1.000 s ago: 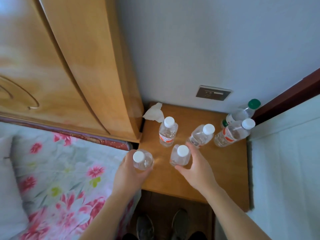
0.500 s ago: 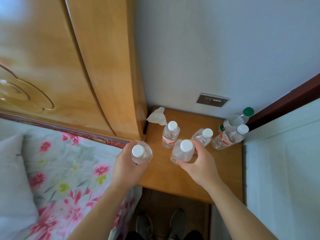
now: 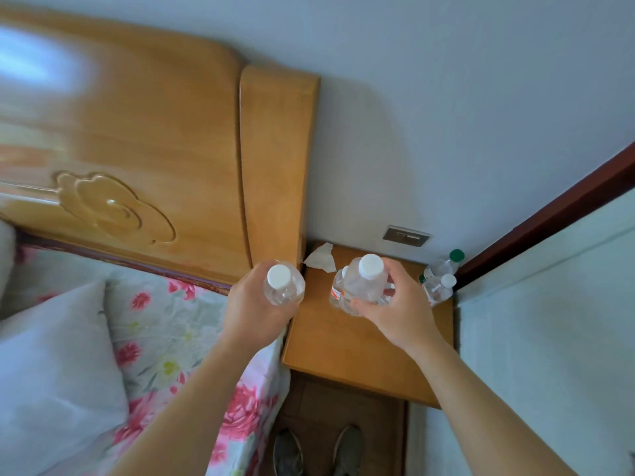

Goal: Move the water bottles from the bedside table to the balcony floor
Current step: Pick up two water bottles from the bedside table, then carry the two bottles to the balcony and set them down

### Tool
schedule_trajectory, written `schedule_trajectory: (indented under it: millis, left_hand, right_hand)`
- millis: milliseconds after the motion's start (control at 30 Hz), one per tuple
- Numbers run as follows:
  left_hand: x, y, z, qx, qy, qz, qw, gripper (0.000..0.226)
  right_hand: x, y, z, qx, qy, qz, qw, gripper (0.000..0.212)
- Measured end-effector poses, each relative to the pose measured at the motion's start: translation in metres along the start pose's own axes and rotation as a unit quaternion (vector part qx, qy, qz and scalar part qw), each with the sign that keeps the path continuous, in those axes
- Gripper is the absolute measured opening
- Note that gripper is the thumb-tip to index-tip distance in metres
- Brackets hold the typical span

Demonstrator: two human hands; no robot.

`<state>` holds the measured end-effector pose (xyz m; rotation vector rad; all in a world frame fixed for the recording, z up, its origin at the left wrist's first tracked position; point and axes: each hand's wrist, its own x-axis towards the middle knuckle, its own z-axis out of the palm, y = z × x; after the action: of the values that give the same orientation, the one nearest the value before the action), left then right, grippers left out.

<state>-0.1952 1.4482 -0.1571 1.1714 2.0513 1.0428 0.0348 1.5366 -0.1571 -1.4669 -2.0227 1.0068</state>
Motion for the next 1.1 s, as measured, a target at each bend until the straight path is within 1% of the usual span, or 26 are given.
schedule_trajectory:
  millis: [133,300,400,533,767,867,933,1100]
  left_hand:
    - [-0.002,0.019,-0.032,-0.005,0.012,0.014,1.000,0.047]
    - [-0.009,0.036,-0.081,0.008,-0.003,0.025,1.000,0.047]
    - [-0.010,0.039,-0.109,0.002,-0.005,0.018,1.000,0.042]
    - [-0.011,0.042,-0.138,0.020,0.013,0.027,0.999,0.042]
    - [-0.030,0.046,-0.189,0.011,0.099,0.012,0.995,0.044]
    - [-0.048,0.044,-0.206,0.017,0.160,0.001,0.987,0.044]
    - [-0.063,0.042,-0.217,0.016,0.203,-0.017,0.979,0.046]
    - [-0.102,0.032,-0.242,0.028,0.273,-0.063,0.959,0.048]
  right_hand:
    - [-0.002,-0.036,-0.016,-0.013,-0.006,-0.031,0.999,0.066]
    - [-0.004,-0.083,-0.024,-0.022,-0.007,-0.069,0.997,0.066]
    - [-0.007,-0.110,-0.026,-0.001,-0.007,-0.089,0.996,0.065]
    - [-0.005,-0.138,-0.025,0.021,-0.019,-0.120,0.992,0.066]
    - [0.011,-0.185,-0.017,0.040,-0.082,-0.181,0.979,0.065]
    - [0.020,-0.205,-0.006,0.049,-0.130,-0.207,0.968,0.066]
    - [0.023,-0.219,0.006,0.058,-0.164,-0.229,0.958,0.068]
    - [0.024,-0.247,0.041,0.072,-0.228,-0.307,0.921,0.069]
